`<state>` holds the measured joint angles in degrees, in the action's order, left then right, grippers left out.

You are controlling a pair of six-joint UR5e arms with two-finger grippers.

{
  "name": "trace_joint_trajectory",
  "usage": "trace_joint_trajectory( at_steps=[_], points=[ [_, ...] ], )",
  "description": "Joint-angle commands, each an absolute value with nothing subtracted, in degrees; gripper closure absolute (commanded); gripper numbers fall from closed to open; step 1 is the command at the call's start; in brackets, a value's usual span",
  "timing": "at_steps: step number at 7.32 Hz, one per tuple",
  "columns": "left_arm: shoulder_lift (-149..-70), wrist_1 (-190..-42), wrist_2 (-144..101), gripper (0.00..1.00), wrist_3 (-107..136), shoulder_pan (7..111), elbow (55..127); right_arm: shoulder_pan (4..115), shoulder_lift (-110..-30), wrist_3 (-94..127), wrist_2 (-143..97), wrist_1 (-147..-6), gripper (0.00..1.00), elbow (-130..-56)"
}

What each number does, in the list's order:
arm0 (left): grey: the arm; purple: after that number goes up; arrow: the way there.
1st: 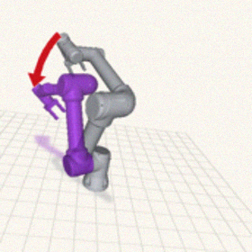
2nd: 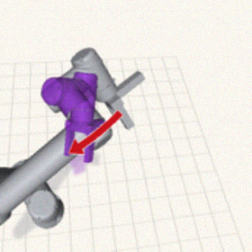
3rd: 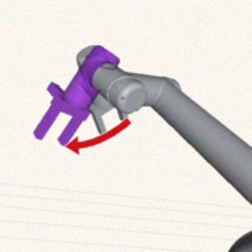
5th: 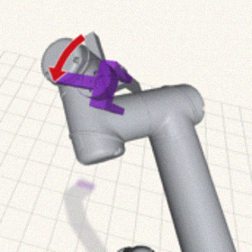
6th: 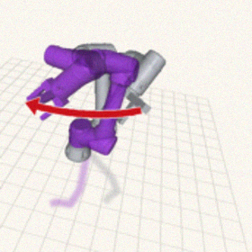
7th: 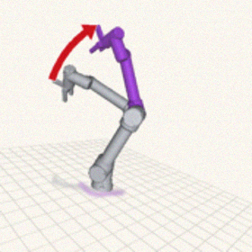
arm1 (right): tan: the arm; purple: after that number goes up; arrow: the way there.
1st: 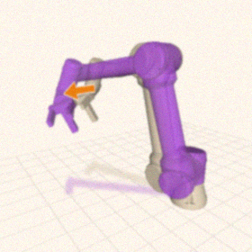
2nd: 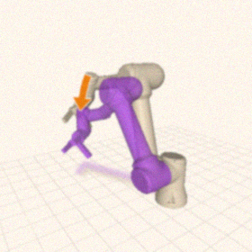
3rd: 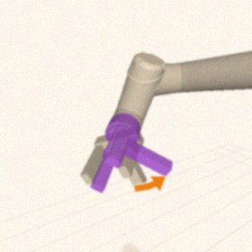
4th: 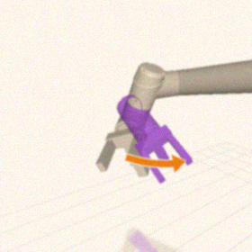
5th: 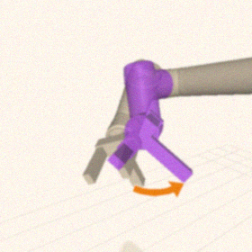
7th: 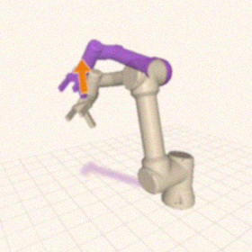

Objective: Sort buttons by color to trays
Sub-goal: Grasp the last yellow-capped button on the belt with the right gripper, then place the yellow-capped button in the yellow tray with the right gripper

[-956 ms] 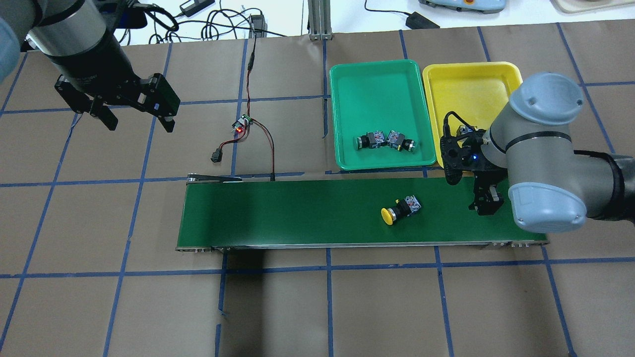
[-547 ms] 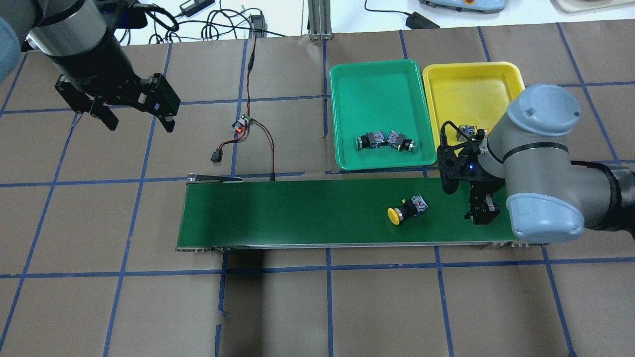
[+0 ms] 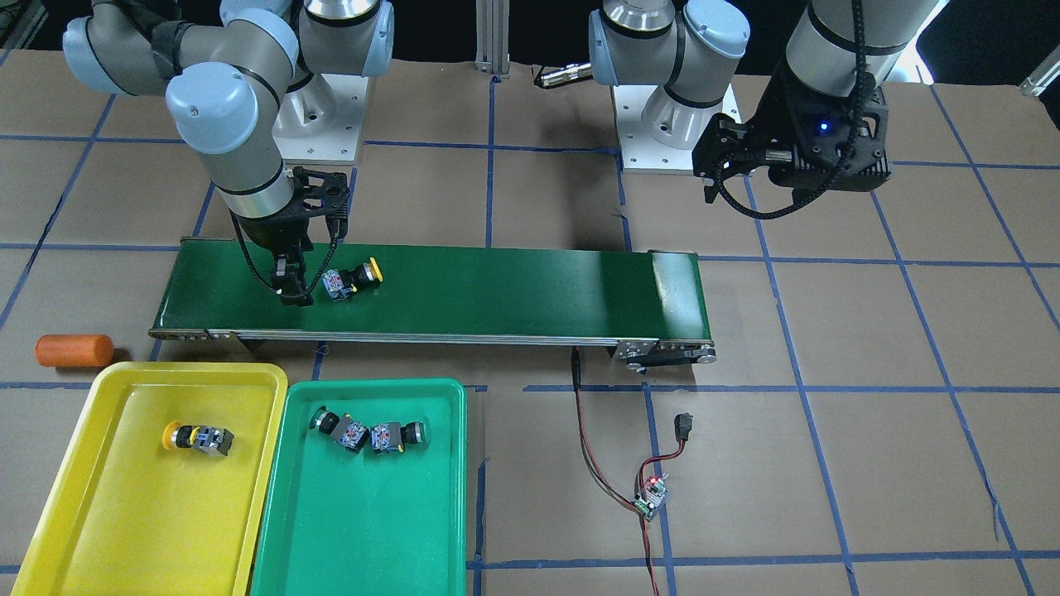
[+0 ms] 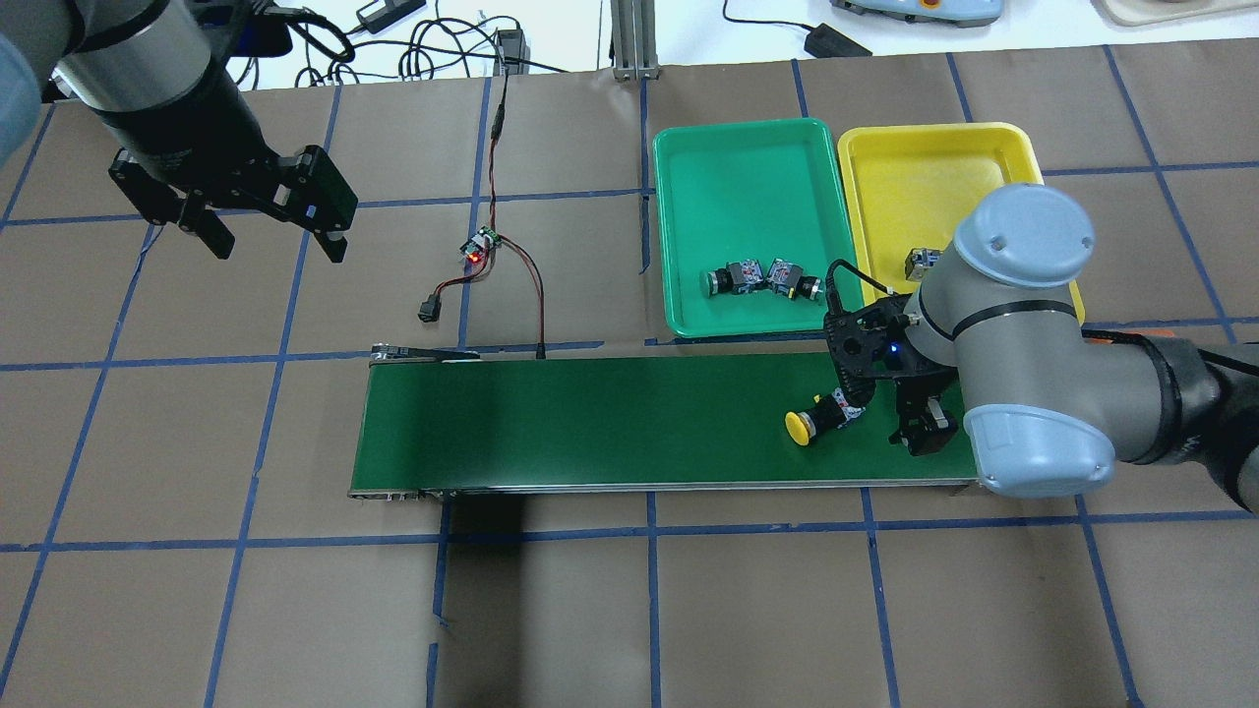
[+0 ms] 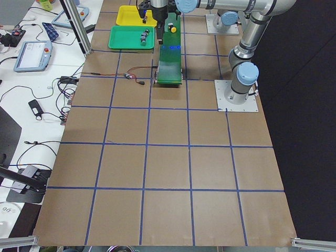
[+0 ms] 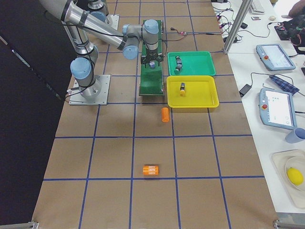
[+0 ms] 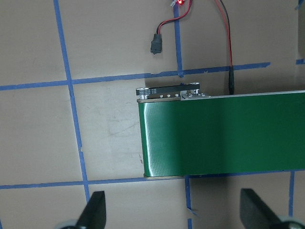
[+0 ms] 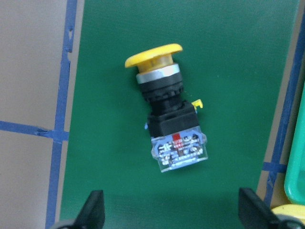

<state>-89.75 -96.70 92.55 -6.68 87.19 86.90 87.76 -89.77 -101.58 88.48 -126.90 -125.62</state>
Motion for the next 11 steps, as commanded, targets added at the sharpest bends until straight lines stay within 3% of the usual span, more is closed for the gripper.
trace_joint_trajectory(
  at_steps=[1,3,4,5,6,7,9,11],
  points=[
    [-89.74,-96.68,92.55,0.00,-6.68,87.19,86.84,88.15,-88.77,-101.60,88.42,-127.18,0.00,-125.77],
    [-89.74,-96.68,92.55,0.00,-6.68,87.19,86.84,88.77,-88.42,-101.78,88.24,-127.27,0.02,-125.77],
    [-89.74,-96.68,92.55,0.00,-6.68,87.19,86.84,88.86,-88.42,-101.60,88.24,-127.35,0.19,-125.77],
    [-89.74,-96.68,92.64,0.00,-6.68,87.19,86.84,89.03,-88.42,-101.60,88.42,-127.27,0.49,-125.77],
    [-89.74,-96.68,92.64,0.00,-6.68,87.19,86.92,89.12,-88.42,-101.78,88.77,-127.27,0.74,-125.68],
    [-89.74,-96.68,92.64,0.00,-6.68,87.19,86.92,89.12,-88.42,-101.78,89.12,-127.35,0.85,-125.42],
    [-89.74,-96.68,92.55,0.00,-6.68,87.19,86.92,89.12,-88.42,-101.16,89.64,-132.15,0.86,-124.64],
    [-89.74,-96.68,92.55,0.00,-6.77,87.19,86.92,88.60,-83.01,-99.25,89.74,-132.28,0.85,-115.11]
  ],
)
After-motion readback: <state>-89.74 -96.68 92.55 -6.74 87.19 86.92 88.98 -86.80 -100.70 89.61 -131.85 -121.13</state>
